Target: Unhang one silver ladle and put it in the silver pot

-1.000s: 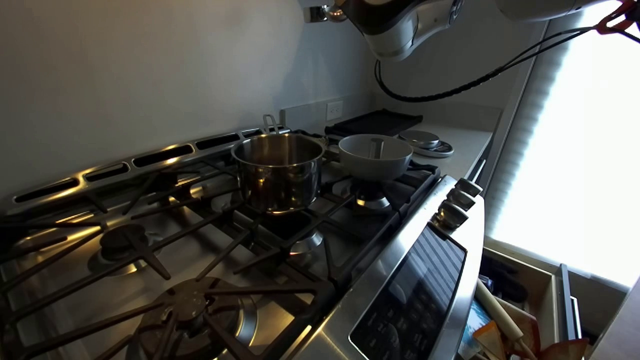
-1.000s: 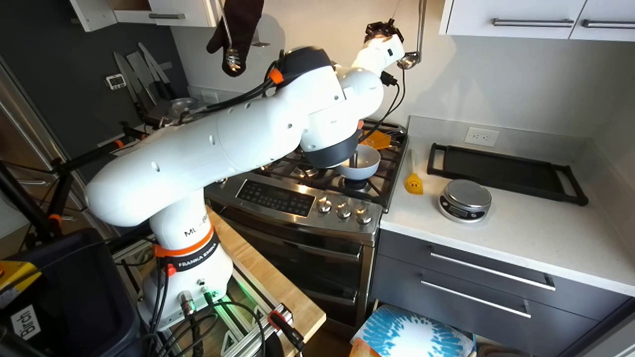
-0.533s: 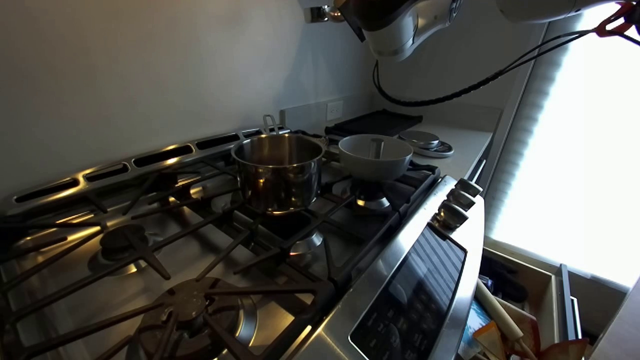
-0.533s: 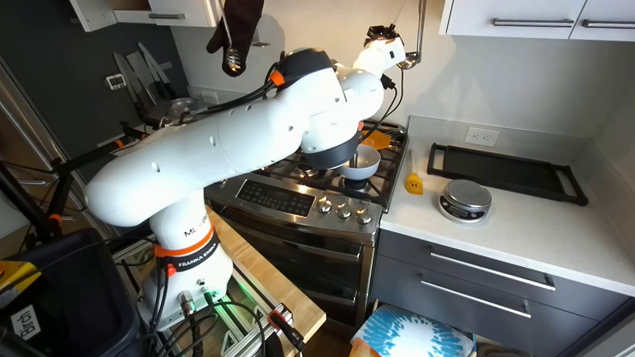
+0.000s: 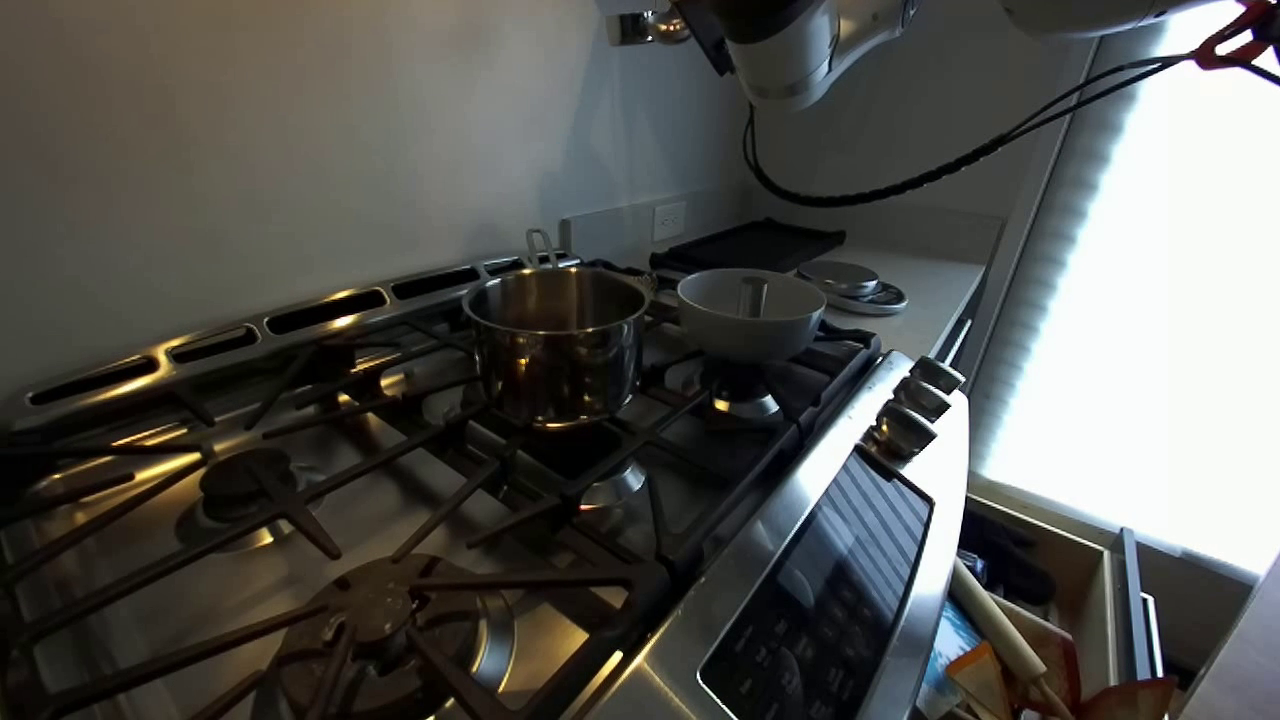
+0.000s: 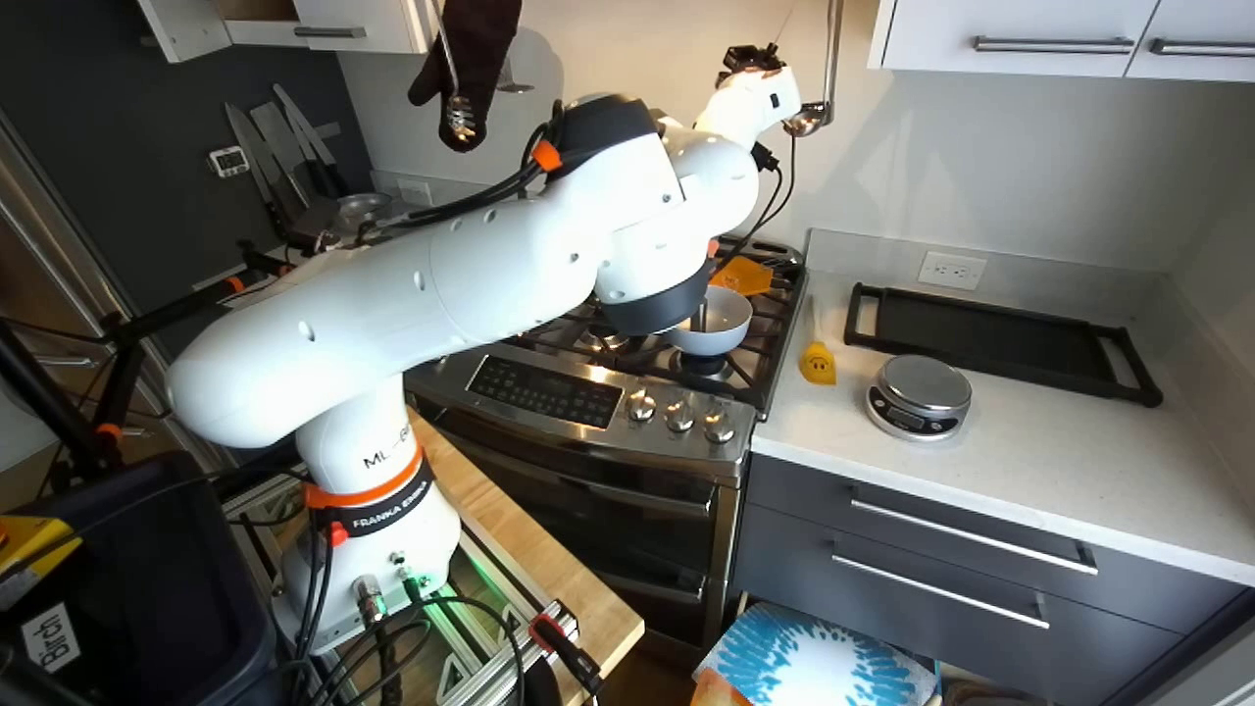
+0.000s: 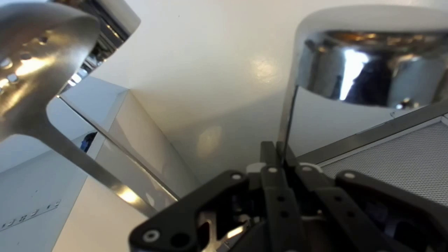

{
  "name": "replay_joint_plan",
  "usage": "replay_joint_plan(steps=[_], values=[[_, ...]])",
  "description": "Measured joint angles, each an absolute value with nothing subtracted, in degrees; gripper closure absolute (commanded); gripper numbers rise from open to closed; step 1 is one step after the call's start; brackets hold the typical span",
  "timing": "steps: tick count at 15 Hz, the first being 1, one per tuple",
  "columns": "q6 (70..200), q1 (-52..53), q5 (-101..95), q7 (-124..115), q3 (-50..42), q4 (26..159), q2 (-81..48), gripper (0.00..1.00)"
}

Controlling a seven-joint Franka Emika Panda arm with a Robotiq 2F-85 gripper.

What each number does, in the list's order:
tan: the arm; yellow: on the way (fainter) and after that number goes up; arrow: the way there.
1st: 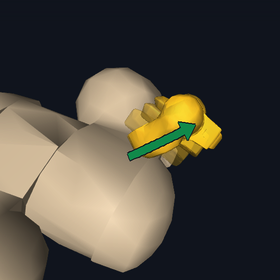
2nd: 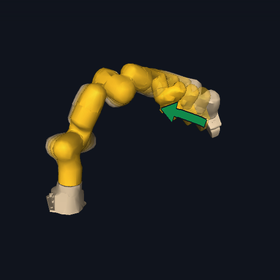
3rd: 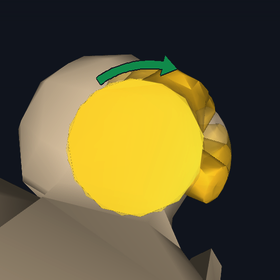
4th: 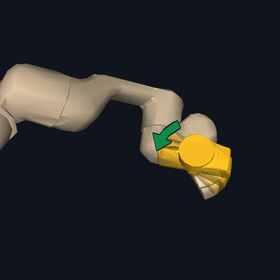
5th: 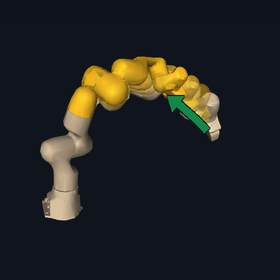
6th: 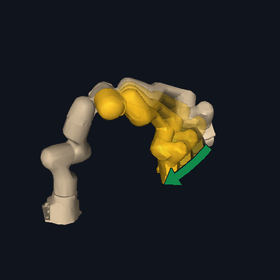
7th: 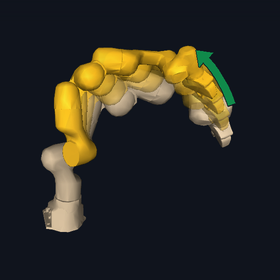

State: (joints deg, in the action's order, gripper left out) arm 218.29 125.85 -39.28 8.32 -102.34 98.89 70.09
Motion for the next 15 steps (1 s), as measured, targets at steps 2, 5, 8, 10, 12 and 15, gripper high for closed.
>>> replay_joint_plan(steps=[2,5,8,10,12,15], values=[[217.7,125.7,-39.3,8.3,-101.9,98.9,70.1,0.99],[217.0,125.6,-39.3,8.4,-101.2,98.9,70.1,0.99],[216.0,125.4,-39.3,8.7,-100.6,98.9,70.1,0.99],[215.4,125.2,-39.3,9.0,-100.3,98.9,70.1,0.99],[214.7,125.1,-39.4,9.4,-99.9,98.9,70.1,0.99],[213.9,125.0,-39.6,10.8,-99.4,98.8,70.1,0.99]])
